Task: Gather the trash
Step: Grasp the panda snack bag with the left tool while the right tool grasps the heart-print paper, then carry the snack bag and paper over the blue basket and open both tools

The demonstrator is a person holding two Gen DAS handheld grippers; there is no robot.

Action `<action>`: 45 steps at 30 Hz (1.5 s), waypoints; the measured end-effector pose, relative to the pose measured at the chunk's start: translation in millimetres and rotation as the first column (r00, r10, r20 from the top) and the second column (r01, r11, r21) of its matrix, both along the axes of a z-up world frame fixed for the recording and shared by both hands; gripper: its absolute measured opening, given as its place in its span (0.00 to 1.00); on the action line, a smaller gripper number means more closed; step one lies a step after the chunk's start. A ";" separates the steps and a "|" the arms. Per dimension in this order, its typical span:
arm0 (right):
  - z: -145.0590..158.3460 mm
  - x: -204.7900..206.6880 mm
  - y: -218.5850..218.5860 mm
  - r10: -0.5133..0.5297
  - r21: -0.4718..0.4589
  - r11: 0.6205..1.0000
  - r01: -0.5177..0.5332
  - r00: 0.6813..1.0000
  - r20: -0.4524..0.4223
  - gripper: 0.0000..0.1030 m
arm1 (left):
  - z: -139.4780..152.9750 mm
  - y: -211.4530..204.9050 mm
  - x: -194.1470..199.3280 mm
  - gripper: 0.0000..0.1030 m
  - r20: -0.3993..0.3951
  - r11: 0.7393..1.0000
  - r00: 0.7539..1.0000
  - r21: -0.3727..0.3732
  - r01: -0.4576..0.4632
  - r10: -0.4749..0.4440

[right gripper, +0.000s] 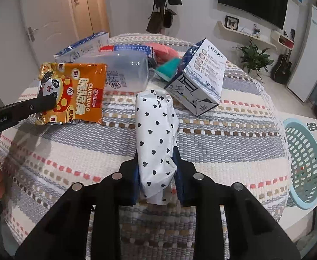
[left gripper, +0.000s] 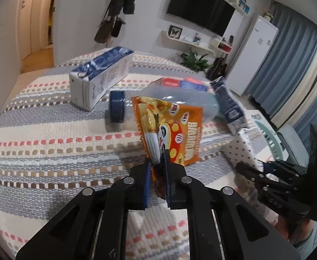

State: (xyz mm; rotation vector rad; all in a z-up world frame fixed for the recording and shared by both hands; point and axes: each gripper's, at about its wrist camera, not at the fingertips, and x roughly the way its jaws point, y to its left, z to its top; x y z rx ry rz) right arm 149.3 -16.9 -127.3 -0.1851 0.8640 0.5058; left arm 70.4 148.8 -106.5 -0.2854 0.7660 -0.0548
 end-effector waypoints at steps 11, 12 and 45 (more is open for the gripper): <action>46.0 -17.8 -27.3 -0.043 0.081 0.996 0.036 0.995 0.093 0.21 | 53.1 -34.5 -23.6 0.06 0.149 0.997 0.986 0.014 0.075 -0.077; 52.2 -19.0 -31.7 -0.050 0.091 0.995 0.041 0.993 0.104 0.21 | 55.6 -39.1 -23.5 0.06 0.157 0.997 0.984 0.018 0.080 -0.082; 85.6 34.9 -272.5 -0.478 0.239 0.866 0.440 0.869 0.132 0.21 | 113.0 -274.2 74.3 0.06 0.204 0.895 0.872 0.149 0.421 -0.444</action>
